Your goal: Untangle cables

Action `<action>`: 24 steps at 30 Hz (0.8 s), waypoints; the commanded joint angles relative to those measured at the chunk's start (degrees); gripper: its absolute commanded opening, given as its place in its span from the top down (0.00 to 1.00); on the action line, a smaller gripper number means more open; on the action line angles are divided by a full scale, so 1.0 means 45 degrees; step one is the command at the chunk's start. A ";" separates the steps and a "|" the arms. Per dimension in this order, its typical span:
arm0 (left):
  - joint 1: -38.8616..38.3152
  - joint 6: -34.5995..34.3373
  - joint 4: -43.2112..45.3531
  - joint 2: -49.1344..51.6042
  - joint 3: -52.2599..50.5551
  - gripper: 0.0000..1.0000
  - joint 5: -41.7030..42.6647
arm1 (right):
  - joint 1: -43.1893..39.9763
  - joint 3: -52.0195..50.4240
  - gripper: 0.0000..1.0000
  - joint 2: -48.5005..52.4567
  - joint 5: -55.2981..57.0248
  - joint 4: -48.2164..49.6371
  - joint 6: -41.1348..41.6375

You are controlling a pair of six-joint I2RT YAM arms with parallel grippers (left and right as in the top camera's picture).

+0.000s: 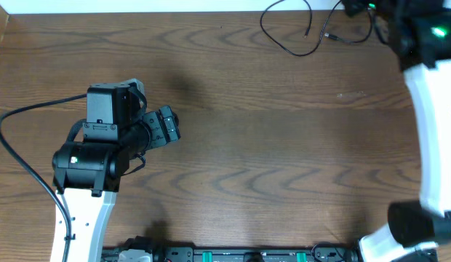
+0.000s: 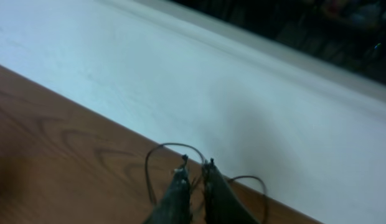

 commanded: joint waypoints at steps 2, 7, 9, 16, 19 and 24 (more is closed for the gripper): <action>0.0049 0.0107 -0.0034 0.0005 0.0126 0.08 -0.0078 | -0.0253 -0.0627 0.98 -0.1807 0.0126 -0.0180 -0.0053; 0.0049 0.0107 -0.0034 0.0005 0.0126 0.08 -0.0083 | -0.0384 -0.4216 0.91 -0.4702 0.0204 0.0690 -0.0068; 0.0049 0.0107 -0.0034 0.0005 0.0126 0.08 -0.0078 | -0.0486 -0.6751 0.88 -0.6280 0.0272 0.1948 -0.0146; 0.0049 0.0107 -0.0034 0.0005 0.0126 0.08 -0.0083 | -0.1462 -1.4314 0.81 -1.0754 0.0267 0.5668 -0.0131; 0.0049 0.0107 -0.0034 0.0005 0.0126 0.08 -0.0083 | -0.2317 -1.6602 0.78 -1.3002 0.0267 0.6271 -0.0136; 0.0049 0.0107 -0.0034 0.0005 0.0126 0.08 -0.0083 | -0.2997 -1.7014 0.78 -1.5815 -0.0913 0.5969 0.0918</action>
